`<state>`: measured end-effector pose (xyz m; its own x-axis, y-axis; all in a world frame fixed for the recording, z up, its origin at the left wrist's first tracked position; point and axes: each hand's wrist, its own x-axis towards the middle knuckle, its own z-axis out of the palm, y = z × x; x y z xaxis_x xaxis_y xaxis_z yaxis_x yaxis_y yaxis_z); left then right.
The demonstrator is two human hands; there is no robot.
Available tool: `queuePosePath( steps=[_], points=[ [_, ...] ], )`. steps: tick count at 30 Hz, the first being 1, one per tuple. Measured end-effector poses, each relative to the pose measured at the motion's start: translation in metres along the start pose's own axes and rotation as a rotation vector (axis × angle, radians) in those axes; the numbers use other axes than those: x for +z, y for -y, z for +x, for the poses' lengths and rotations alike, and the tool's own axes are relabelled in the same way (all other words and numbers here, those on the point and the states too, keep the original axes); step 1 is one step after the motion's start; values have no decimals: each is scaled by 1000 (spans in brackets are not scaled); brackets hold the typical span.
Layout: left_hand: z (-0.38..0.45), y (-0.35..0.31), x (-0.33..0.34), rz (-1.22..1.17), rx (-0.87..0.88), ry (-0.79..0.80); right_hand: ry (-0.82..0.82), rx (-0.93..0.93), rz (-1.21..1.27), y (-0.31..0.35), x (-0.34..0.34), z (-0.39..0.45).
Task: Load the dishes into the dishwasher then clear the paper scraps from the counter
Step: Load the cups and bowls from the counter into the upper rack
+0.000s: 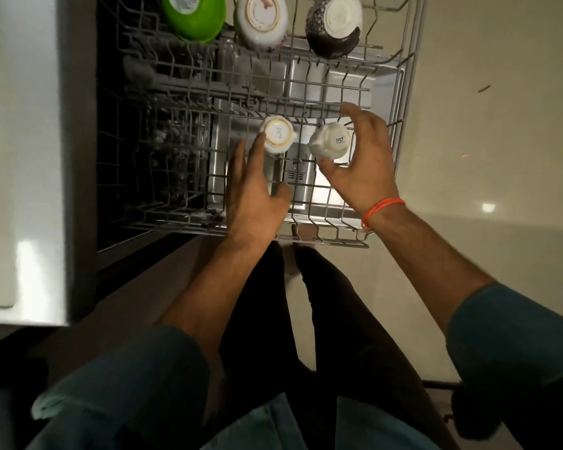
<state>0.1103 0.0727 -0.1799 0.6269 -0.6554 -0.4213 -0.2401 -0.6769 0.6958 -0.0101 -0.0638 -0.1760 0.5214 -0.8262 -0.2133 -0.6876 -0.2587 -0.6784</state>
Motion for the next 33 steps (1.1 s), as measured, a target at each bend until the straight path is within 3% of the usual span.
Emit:
queuePosePath(
  steps=[16,25,33],
  points=[
    [-110,-122,-106,-157,123,-162,56,-206,106,97,-91,-58],
    [-195,-130,-148,-315,55,-379,166,-314,238,164,-128,-90],
    [-261,-109,-190,-482,-40,-571,352,-491,304,239,-120,-121]
  ],
)
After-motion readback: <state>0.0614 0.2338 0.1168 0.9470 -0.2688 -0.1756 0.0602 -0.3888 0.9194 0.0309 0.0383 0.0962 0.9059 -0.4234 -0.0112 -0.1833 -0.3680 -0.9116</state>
